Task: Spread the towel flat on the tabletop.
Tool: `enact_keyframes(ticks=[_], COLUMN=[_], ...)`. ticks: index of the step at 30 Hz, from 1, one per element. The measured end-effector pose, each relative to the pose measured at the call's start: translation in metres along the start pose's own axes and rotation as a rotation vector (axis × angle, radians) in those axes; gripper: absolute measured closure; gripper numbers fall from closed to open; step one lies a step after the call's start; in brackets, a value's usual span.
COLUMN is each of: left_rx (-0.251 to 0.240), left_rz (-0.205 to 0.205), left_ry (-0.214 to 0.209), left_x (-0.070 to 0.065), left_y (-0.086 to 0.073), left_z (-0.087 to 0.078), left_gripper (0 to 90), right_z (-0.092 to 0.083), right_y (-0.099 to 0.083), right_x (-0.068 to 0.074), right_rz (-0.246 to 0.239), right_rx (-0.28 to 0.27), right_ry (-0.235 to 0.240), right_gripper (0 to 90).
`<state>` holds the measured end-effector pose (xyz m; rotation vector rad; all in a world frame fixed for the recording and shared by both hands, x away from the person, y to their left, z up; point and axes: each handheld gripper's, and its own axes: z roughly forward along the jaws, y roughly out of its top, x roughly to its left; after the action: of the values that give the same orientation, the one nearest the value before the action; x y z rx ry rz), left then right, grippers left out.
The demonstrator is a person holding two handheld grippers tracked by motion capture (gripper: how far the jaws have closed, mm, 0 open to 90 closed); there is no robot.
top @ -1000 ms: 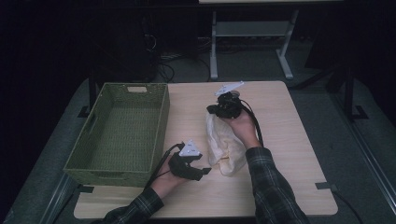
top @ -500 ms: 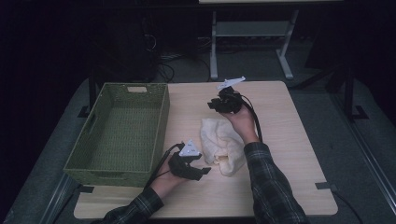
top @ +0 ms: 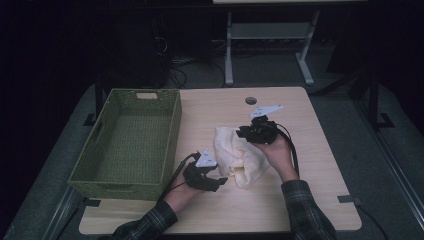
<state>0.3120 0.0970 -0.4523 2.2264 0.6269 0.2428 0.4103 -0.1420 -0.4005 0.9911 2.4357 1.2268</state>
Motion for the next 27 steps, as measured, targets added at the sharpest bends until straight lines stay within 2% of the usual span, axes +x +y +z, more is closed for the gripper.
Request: enact_keyframes(ticks=[5,13,21,24,27], left_rx=[-0.008,-0.021,-0.023,-0.014,-0.008], left_rz=[-0.006,-0.031,-0.035,-0.031,-0.025], left_ry=[0.04,0.047,0.046,0.052,0.052], left_x=[0.004,0.008,0.007,0.008,0.007], left_y=[0.005,0.01,0.012,0.013,0.013], left_z=[0.002,0.006,0.011,0.012,0.013], left_gripper=[41.4,46.1,47.6,48.8,50.4], right_z=[-0.014,-0.028,-0.036,-0.035,-0.034], right_y=[-0.023,-0.053,-0.07,-0.075,-0.08], right_x=[0.008,0.023,0.038,0.045,0.053], right_rz=[0.001,0.019,0.055,0.049,0.068], right_rx=[0.017,0.025,0.059,0.079,0.079], right_ry=[0.011,0.035,0.055,0.057,0.066], right_gripper=[72.7,70.9,67.1,63.6,61.6])
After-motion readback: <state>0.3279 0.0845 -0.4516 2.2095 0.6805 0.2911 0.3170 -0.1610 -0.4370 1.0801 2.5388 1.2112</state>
